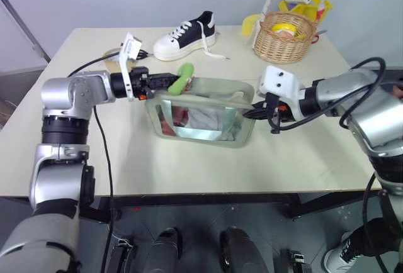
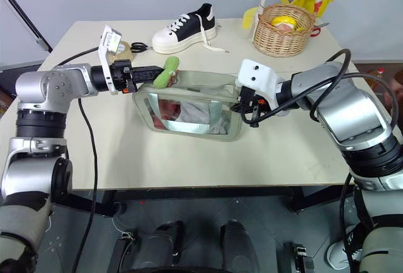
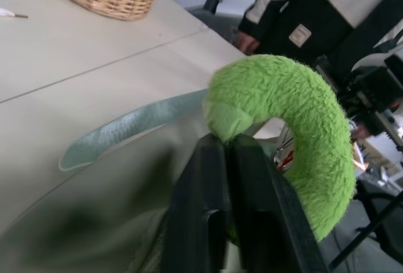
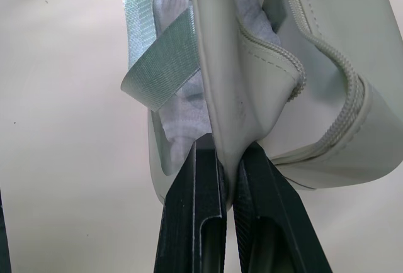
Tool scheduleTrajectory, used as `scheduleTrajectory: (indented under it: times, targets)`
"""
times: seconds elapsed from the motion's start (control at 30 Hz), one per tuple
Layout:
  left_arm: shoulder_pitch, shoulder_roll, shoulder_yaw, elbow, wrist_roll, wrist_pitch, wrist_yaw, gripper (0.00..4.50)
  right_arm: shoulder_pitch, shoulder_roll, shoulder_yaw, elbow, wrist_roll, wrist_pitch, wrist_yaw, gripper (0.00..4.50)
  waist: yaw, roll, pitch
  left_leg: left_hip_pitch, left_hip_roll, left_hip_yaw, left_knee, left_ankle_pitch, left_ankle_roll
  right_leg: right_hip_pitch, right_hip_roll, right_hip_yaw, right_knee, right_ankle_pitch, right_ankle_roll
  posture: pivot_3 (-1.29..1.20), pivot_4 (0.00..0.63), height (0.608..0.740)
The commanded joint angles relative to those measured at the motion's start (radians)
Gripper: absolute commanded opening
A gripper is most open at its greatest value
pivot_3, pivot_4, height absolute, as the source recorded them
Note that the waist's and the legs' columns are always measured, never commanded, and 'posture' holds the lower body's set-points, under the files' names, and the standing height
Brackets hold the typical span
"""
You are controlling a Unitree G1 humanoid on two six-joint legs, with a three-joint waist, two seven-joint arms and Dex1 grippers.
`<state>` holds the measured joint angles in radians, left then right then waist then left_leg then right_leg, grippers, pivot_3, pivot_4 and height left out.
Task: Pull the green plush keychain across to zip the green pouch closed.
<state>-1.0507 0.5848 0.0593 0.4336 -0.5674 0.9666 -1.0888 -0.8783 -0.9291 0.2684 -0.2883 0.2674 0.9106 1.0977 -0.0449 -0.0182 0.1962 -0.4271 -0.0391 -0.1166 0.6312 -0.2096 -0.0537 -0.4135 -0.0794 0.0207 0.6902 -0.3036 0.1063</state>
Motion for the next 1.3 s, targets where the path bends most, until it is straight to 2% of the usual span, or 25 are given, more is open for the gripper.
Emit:
scheduleTrajectory:
  times: [0.03,0.13,0.17,0.43,0.63,0.77,0.93,1.03,1.07,1.2,1.27,1.3]
  targets:
    - [-0.025,0.034,-0.007,-0.005,0.011,-0.026,-0.042,2.47,-0.002,-0.003,-0.029,-0.035,0.006,0.005,-0.013,0.0,0.0,0.0,0.0,0.0,0.0,0.0,0.0,0.0,0.0,0.0,0.0,0.0,0.0,0.0,0.0,0.0,0.15,0.695]
    - [-0.028,0.065,-0.004,-0.005,0.019,-0.042,-0.068,4.07,0.002,-0.004,-0.031,-0.039,0.009,0.008,-0.018,0.0,-0.001,0.0,0.0,0.0,0.0,0.0,0.0,0.0,0.0,0.0,0.0,0.0,0.0,0.0,0.0,0.0,0.15,0.695]
    - [-0.03,0.072,-0.004,-0.001,0.024,-0.048,-0.071,4.45,0.002,-0.004,-0.031,-0.039,0.009,0.009,-0.019,0.0,-0.001,0.0,0.0,0.0,0.0,0.0,0.0,0.0,0.0,0.0,0.0,0.0,0.0,0.0,0.0,0.0,0.15,0.695]
    - [-0.016,0.186,0.018,0.05,0.051,-0.126,-0.154,4.45,0.003,0.003,-0.025,-0.029,0.008,0.0,-0.023,0.0,0.0,0.0,0.0,0.0,0.0,0.0,0.0,0.0,0.0,0.0,0.0,0.0,0.0,0.0,0.0,0.0,0.15,0.695]
    - [0.17,0.264,0.005,-0.119,0.027,-0.198,-0.306,4.45,-0.001,0.006,-0.02,-0.018,0.005,-0.01,-0.017,0.0,-0.001,0.0,0.0,0.0,0.002,0.0,-0.001,0.0,0.0,0.0,0.0,0.001,0.0,0.0,0.0,0.0,0.15,0.695]
    - [0.249,0.265,-0.009,-0.144,0.078,-0.312,-0.312,4.45,-0.004,0.006,-0.017,-0.012,0.002,-0.016,-0.012,0.0,0.002,0.0,0.0,0.0,0.002,0.0,0.0,0.0,0.0,0.0,0.0,0.001,0.0,0.0,0.0,0.0,0.15,0.695]
    - [0.259,0.218,-0.014,-0.1,0.116,-0.408,-0.277,4.45,-0.007,0.005,-0.018,-0.009,0.001,-0.019,-0.007,0.0,0.002,0.0,0.0,0.0,0.002,0.0,0.0,0.0,0.0,0.001,-0.001,0.001,0.0,0.0,0.0,0.0,0.15,0.695]
    - [0.242,0.183,0.016,-0.089,0.082,-0.386,-0.258,3.11,-0.007,0.003,-0.02,-0.011,0.001,-0.016,-0.006,0.0,0.001,0.0,0.0,0.0,0.002,0.0,0.0,0.0,0.0,0.0,-0.001,0.0,0.0,0.0,0.0,0.0,0.15,0.695]
    - [0.241,0.178,0.02,-0.093,0.077,-0.381,-0.255,2.5,-0.006,0.001,-0.021,-0.013,0.002,-0.014,-0.006,0.0,0.0,0.0,0.0,0.0,0.002,0.0,0.0,0.0,0.0,0.0,0.0,0.0,0.0,0.0,0.0,0.0,0.15,0.695]
    - [0.245,0.179,0.018,-0.098,0.071,-0.378,-0.267,0.61,-0.005,-0.003,-0.024,-0.018,0.005,-0.006,-0.006,0.0,-0.001,0.0,0.0,0.0,0.001,0.0,0.0,0.0,0.0,0.0,0.0,0.0,0.0,0.0,0.0,0.0,0.15,0.695]
    - [0.247,0.181,0.021,-0.099,0.071,-0.379,-0.271,0.06,-0.004,-0.005,-0.025,-0.02,0.005,-0.004,-0.005,0.0,0.0,0.0,0.0,0.0,0.001,0.0,0.0,0.0,0.0,0.0,0.0,0.0,0.0,0.0,0.0,0.0,0.15,0.695]
    - [0.249,0.183,0.02,-0.101,0.076,-0.383,-0.268,0.06,-0.002,-0.007,-0.026,-0.023,0.007,-0.004,-0.003,0.0,0.001,0.0,0.0,0.0,0.001,0.0,0.0,0.0,0.0,0.0,0.0,0.0,0.0,0.0,0.0,0.0,0.15,0.695]
